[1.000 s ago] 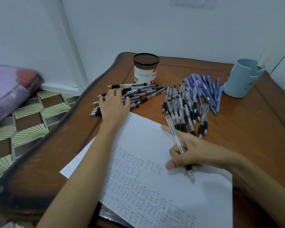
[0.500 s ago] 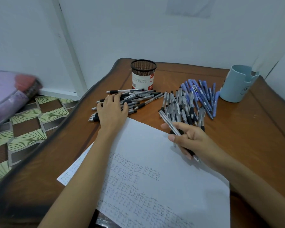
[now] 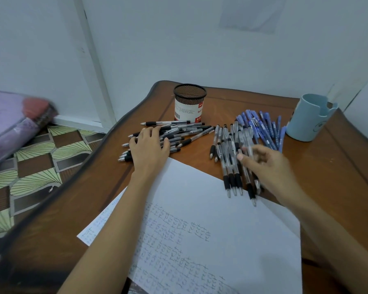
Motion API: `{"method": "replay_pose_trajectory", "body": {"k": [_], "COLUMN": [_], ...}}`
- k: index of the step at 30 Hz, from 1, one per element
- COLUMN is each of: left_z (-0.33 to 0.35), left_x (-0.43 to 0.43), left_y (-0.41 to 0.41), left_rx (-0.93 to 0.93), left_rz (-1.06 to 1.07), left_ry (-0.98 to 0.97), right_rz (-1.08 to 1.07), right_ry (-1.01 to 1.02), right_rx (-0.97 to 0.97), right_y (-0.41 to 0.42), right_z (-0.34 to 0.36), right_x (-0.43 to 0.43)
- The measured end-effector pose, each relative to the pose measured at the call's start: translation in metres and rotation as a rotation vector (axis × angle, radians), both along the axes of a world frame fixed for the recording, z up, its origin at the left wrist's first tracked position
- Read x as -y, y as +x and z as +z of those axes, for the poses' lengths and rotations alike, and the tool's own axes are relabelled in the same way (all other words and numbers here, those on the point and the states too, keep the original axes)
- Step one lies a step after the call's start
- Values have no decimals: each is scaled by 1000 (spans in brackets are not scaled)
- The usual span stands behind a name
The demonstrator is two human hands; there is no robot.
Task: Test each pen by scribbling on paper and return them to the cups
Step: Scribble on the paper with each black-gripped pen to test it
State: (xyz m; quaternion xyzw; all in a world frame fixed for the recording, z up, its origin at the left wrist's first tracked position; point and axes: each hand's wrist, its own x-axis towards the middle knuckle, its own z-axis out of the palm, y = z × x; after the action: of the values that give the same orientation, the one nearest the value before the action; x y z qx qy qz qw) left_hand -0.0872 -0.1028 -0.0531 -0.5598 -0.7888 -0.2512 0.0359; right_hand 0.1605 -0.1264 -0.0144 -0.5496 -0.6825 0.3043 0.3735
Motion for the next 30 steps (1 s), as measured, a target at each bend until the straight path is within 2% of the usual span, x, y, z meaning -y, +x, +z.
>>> {"method": "replay_pose_trajectory", "body": {"k": [4,7,8,11,15,19,22,24,26,28,30], "left_z": [1,0,0,-2,-1,3,3,3,4,4,4], "left_x": [0,0,0,-1,-1,1,1,1,2,2,1], "left_y": [0,0,0,-1,-3,-1,-2,-1,-1,-1,-1], "left_rx": [5,20,21,38,120,187,189,197,198,194,191], "left_rz": [6,2,-1,-3,-5,-15,-17,-10,-6,-5,-6], "left_ry": [-1,13,19,35,157,270,261,254,246,231,209], "right_rz": [-64,-187,-191,13,329,303,278,341,363,289,156], "right_ry": [43,210,272,400,395,507,482,491,612,727,706], "right_rx": [196,520,554,503,720,971,1066,1080,1044,822,450], "right_y": [-13,-23,-30,-65,-110,-120,-117,-114,-106,-95,-83], "right_z": [8,18,22,29,11,-2,0,3,9,17,32], "right_x": [-36,-53,-56,-61,-70,-78,-84,-88,-85,-76,-60]}}
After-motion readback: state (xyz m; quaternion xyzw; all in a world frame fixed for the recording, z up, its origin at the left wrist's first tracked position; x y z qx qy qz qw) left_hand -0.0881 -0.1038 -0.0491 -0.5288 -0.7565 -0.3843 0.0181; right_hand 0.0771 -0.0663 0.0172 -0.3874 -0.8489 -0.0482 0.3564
